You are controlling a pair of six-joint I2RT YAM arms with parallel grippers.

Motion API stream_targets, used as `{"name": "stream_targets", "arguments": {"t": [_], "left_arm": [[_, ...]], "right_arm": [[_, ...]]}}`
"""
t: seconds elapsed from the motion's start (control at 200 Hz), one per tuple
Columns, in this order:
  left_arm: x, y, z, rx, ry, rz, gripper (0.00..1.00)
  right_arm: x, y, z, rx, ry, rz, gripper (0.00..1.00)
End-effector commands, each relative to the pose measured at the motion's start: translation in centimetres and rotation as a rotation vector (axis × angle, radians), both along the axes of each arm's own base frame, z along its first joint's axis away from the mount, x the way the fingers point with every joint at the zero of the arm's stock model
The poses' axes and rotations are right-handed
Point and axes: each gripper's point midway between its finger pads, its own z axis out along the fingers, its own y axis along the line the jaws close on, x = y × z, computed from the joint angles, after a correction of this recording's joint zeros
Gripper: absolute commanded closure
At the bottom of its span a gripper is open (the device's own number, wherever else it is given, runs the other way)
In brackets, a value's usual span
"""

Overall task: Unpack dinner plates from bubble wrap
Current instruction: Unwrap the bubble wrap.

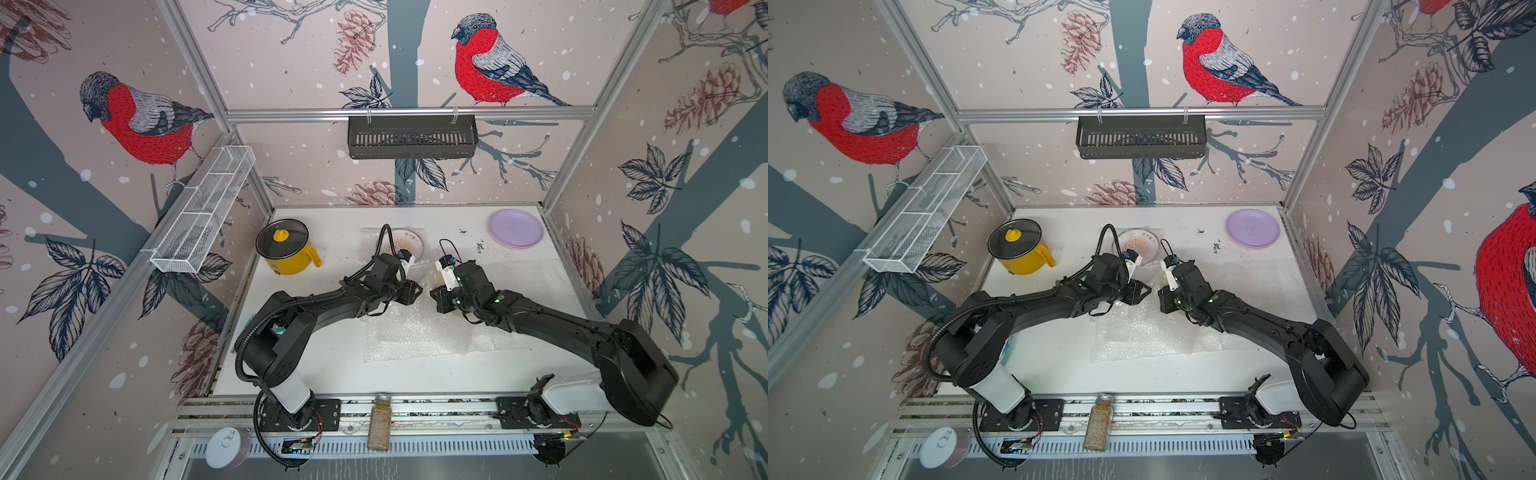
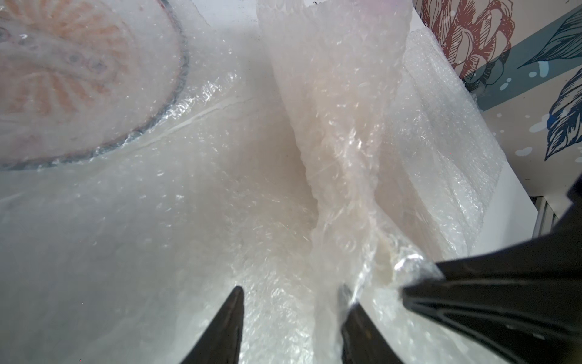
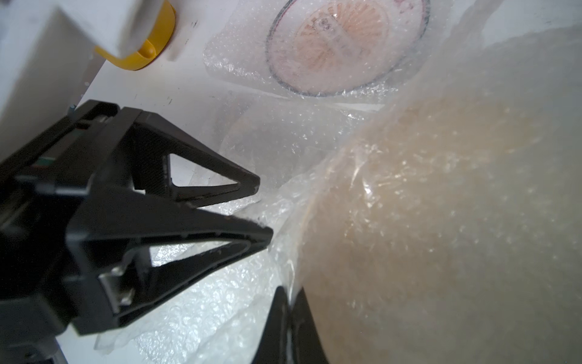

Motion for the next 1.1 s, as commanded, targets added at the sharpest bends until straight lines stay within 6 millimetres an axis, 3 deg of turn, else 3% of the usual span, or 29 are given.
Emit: {"name": "stream_targets", "arguments": {"t": [0.0, 0.08, 0.25, 0.38, 0.59, 0.886, 1.096], "left_arm": [[0.6, -1.3, 0.4, -0.042, 0.006, -0.015, 0.61], [0.8, -2.1, 0.3, -0.067, 0.021, -0.036, 0.65], [0.6, -3.2, 0.3, -0.11, 0.05, -0.061, 0.84], [0.9, -2.8, 1.0, -0.159, 0.072, -0.024, 1.0], [3.3, -0.1, 1.4, -0.207, 0.138, 0.147, 1.0], [4.7, 2.5, 5.5, -0.35, 0.132, 0.222, 1.0], [5.4, 5.2, 4.6, -0.4, 0.171, 0.295, 1.0]], "right_arm": [[-0.1, 0.7, 0.7, 0.027, -0.019, 0.024, 0.98], [-0.2, 0.8, 0.7, 0.028, -0.024, 0.03, 0.98], [-0.4, 1.1, 0.9, 0.033, -0.031, 0.043, 0.98], [-0.5, 1.3, 0.9, 0.039, -0.032, 0.052, 0.98], [-0.6, 1.4, 1.1, 0.042, -0.038, 0.056, 0.98], [-0.4, 0.8, 1.5, 0.025, -0.058, 0.03, 0.99], [-0.1, 0.0, 2.1, 0.03, -0.075, 0.001, 0.99]]}}
